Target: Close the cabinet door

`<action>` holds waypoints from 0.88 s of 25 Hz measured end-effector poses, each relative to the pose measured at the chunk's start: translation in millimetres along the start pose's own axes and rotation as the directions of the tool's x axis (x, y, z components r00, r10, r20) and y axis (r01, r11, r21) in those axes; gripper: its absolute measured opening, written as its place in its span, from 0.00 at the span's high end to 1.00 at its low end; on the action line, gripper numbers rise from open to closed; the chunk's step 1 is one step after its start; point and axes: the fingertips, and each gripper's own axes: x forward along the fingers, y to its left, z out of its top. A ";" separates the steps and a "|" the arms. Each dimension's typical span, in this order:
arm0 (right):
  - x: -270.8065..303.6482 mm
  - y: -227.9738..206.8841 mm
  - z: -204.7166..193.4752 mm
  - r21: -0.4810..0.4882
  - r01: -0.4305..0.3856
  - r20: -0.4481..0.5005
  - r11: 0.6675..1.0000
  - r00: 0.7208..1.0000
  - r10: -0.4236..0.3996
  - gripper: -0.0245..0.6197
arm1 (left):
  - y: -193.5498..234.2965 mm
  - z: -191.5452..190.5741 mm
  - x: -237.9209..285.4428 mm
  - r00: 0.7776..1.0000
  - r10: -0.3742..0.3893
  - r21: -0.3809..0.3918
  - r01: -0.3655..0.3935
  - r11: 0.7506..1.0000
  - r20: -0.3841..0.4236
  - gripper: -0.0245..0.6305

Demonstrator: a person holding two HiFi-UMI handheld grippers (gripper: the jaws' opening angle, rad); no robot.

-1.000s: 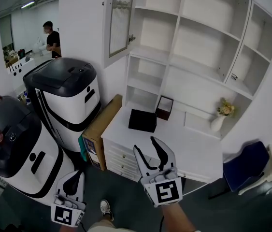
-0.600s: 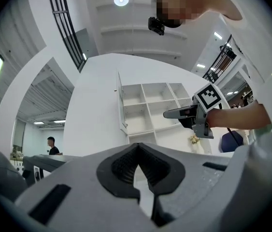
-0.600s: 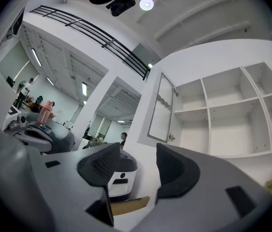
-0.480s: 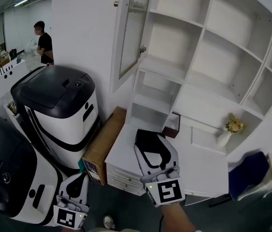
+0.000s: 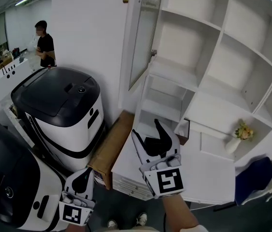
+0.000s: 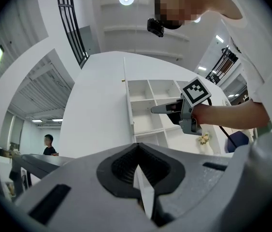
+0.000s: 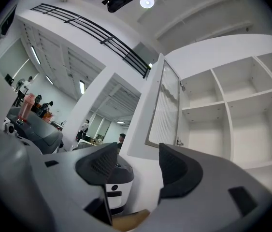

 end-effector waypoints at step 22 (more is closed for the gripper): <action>134.3 -5.3 33.3 -0.009 0.007 0.110 1.000 0.994 -0.006 0.45 | 52.3 4.2 -11.4 0.969 0.247 0.045 -0.247 0.968 0.008 0.96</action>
